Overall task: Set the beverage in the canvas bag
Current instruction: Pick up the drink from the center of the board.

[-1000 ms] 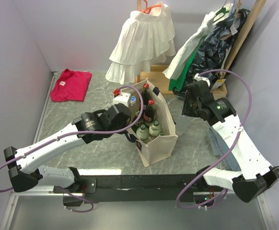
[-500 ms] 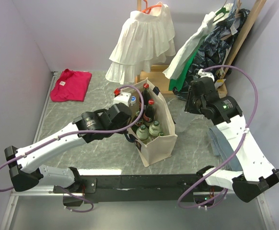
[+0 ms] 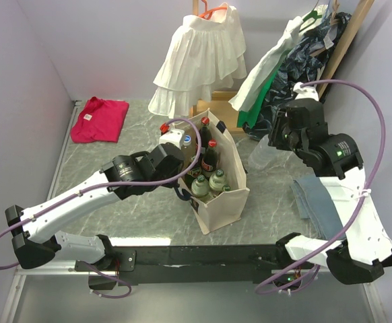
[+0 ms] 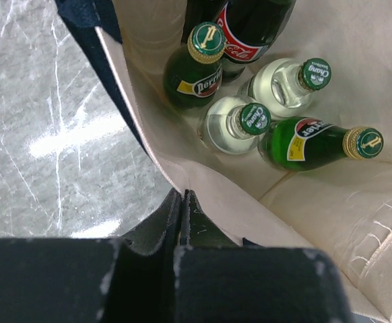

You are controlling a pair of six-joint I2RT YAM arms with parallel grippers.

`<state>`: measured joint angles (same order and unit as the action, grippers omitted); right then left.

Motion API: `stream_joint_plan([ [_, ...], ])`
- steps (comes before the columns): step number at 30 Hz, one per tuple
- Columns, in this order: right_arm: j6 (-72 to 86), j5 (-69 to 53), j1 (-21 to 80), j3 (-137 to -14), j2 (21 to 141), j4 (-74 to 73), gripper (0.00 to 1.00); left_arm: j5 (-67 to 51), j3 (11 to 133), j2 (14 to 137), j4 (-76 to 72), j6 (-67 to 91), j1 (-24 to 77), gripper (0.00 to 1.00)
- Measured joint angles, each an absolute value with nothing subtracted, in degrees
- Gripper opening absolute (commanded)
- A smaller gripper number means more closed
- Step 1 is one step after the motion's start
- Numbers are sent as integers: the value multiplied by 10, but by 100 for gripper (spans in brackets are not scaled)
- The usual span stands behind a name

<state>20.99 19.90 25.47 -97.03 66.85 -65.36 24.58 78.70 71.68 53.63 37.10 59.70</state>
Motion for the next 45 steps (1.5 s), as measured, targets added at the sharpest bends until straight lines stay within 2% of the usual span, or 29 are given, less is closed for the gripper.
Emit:
stream_joint_plan([
  [18,160,160,255,-1141,669,-696,0,242,792,717,545,371,597,1],
  [30,129,88,255,-1164,669,-698,0,236,810,723,561,367,595,1],
  [37,118,37,255,-1242,675,-693,0,236,817,727,565,364,594,1],
  [45,119,-22,255,-1235,670,-679,0,236,817,727,565,362,594,1],
])
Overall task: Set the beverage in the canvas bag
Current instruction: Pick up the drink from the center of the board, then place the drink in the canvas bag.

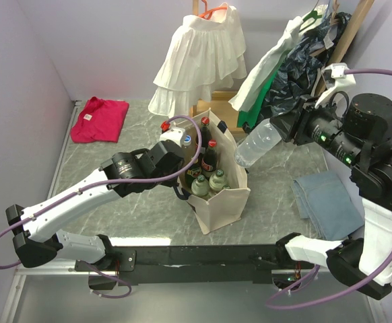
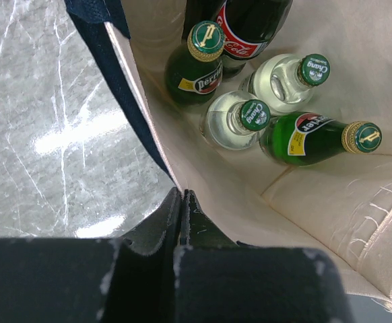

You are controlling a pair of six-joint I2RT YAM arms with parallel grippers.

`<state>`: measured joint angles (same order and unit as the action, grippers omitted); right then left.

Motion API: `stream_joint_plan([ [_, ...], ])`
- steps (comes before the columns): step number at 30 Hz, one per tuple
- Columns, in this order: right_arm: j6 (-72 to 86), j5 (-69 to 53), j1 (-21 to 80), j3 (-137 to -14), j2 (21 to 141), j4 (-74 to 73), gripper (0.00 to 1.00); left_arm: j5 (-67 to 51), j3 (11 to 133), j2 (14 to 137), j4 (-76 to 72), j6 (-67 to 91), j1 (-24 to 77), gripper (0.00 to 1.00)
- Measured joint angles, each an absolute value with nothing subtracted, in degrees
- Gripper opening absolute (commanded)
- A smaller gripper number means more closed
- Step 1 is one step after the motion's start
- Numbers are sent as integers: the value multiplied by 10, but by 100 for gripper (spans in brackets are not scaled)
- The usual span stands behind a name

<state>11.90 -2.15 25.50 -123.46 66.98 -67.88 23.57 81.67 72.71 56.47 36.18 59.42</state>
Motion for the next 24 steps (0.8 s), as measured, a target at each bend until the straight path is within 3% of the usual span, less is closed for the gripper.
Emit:
stream_joint_plan([
  [16,131,-88,270,-1222,672,-663,0,236,817,727,564,361,594,1],
  [24,130,8,402,-1213,695,-665,0,236,817,727,564,362,594,1],
])
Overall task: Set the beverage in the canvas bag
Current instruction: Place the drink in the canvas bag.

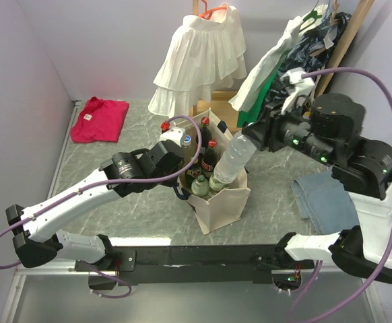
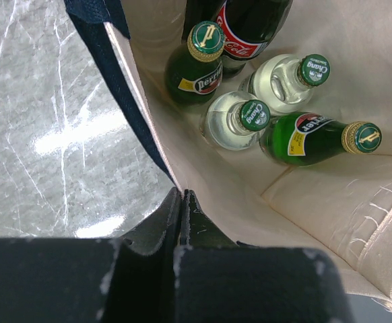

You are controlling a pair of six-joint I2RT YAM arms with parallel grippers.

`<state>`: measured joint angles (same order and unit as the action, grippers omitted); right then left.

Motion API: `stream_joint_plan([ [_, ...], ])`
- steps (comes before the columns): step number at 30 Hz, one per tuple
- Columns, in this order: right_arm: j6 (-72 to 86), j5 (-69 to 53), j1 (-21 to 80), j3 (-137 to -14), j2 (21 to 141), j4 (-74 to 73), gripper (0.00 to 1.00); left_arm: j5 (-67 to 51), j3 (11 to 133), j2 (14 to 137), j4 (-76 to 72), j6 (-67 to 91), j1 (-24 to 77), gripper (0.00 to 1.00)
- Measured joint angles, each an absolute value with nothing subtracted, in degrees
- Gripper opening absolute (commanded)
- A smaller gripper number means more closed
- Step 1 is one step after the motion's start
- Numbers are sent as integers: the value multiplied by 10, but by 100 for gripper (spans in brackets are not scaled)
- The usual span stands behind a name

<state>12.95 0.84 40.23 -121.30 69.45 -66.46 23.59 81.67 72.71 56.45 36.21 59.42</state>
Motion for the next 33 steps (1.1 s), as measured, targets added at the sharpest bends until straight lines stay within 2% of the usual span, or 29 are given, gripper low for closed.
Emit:
stream_joint_plan([
  [12,130,124,508,-1172,719,-662,0,236,817,727,564,362,594,1],
  [23,141,157,565,-1160,727,-655,0,238,817,727,564,363,594,1],
  [33,171,179,613,-1090,735,-627,0,239,816,727,555,373,594,1],
])
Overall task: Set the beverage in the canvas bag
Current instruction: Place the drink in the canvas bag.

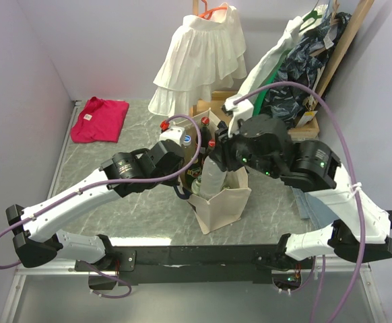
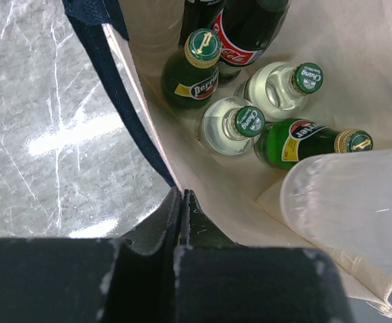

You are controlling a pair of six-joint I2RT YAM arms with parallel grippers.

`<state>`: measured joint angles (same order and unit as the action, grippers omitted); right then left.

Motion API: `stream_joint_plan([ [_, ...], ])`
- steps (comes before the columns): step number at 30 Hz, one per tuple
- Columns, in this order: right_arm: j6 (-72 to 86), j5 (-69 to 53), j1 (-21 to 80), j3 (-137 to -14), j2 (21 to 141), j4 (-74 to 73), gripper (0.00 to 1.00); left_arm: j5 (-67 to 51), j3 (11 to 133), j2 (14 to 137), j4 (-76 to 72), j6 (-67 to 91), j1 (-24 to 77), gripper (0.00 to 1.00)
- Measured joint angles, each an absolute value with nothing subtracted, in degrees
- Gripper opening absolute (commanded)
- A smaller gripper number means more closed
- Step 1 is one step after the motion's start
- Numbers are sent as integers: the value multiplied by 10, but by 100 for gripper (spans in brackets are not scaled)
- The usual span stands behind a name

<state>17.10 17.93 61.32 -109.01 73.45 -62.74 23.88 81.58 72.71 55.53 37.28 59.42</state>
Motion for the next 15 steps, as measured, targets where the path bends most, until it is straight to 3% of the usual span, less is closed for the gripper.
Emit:
stream_joint_plan([
  [15,208,199,653,-1023,741,-595,0,238,805,721,538,384,594,1],
])
